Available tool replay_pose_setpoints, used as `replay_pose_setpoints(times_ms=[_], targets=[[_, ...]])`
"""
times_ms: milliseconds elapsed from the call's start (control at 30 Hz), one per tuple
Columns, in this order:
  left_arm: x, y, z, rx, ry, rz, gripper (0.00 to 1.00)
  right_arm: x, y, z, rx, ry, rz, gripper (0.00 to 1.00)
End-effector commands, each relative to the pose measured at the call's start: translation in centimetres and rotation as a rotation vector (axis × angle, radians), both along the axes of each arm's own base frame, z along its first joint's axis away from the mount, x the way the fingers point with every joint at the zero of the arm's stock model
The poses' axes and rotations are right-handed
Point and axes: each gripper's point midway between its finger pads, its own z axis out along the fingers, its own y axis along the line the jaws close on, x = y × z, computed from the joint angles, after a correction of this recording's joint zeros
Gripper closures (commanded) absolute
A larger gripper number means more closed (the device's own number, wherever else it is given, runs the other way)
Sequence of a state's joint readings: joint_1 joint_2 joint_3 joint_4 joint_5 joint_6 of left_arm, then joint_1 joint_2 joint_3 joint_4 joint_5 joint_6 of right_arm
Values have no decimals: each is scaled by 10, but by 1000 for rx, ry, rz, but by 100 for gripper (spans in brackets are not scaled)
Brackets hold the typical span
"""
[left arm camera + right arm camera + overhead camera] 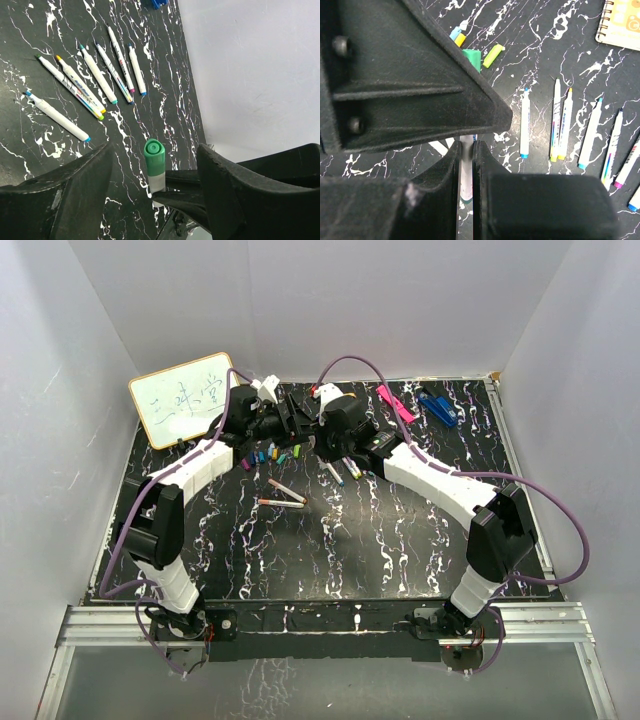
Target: Open the pen caps
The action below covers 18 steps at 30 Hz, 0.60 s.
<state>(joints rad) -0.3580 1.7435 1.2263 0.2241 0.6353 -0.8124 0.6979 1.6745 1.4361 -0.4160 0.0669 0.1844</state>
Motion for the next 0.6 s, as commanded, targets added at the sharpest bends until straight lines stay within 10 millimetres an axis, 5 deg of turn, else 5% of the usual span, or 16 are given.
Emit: replay_pose_setpoints(times_ms=[0,567], targets=[[8,-2,23,-10,-63,19,38,10,10,41,77,-89,20,100],[17,-3,24,-13,-59,42,58,6,7,38,69,-83,31,100]])
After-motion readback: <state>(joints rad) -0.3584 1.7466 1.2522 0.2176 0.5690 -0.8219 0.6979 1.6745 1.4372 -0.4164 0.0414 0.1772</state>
